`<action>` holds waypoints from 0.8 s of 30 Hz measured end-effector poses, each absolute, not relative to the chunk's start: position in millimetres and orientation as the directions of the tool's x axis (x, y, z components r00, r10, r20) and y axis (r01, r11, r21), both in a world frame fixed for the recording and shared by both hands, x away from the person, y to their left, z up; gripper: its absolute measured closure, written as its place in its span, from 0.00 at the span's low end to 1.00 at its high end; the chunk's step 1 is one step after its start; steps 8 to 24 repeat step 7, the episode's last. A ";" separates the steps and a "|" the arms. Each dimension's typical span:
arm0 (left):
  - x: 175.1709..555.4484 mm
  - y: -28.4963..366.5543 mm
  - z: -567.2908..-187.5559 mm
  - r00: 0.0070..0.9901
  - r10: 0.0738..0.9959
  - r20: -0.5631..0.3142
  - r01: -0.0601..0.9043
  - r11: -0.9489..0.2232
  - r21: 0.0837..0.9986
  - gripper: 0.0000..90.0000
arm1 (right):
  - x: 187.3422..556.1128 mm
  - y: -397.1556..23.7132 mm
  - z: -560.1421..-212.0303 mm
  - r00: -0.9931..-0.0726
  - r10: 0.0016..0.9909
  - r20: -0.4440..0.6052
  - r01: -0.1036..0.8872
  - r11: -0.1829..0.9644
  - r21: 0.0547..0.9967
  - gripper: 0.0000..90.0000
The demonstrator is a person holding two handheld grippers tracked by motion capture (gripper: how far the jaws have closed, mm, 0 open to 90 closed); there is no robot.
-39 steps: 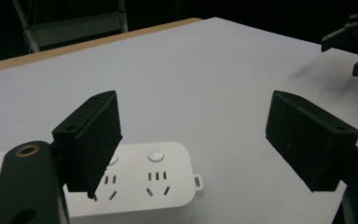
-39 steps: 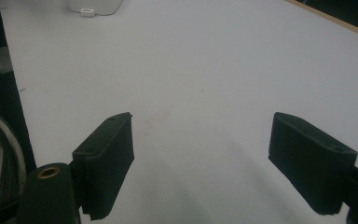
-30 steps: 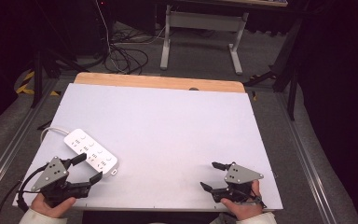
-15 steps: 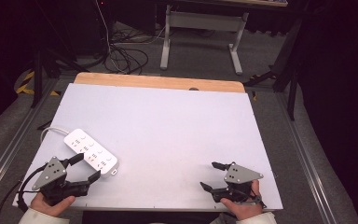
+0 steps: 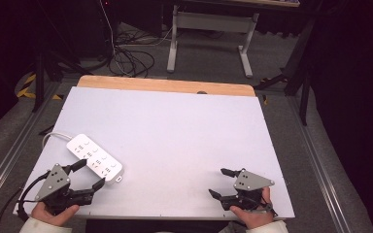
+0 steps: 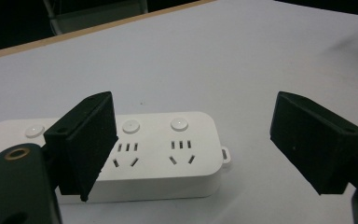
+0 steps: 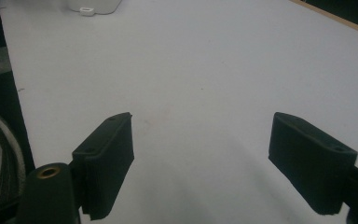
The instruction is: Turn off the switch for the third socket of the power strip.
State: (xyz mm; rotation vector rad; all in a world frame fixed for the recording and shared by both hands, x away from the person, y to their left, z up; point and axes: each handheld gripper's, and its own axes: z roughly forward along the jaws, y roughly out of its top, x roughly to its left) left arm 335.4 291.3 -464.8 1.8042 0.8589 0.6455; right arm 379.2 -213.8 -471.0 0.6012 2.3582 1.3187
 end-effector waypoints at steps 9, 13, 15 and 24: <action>335.0 291.1 -464.1 0.606 0.795 0.030 0.269 -0.241 0.932 0.17 | 379.4 -213.9 -471.1 -0.838 0.534 -0.109 0.186 0.469 0.863 0.25; 335.0 291.1 -464.1 0.606 0.795 0.030 0.269 -0.241 0.932 0.17 | 379.4 -213.9 -471.1 -0.838 0.534 -0.109 0.186 0.469 0.863 0.25; 335.0 291.1 -464.1 0.606 0.795 0.030 0.269 -0.241 0.932 0.17 | 379.4 -213.9 -471.1 -0.838 0.534 -0.109 0.186 0.469 0.863 0.25; 335.0 291.1 -464.1 0.606 0.795 0.030 0.269 -0.241 0.932 0.17 | 379.4 -213.9 -471.1 -0.838 0.534 -0.109 0.186 0.469 0.863 0.25</action>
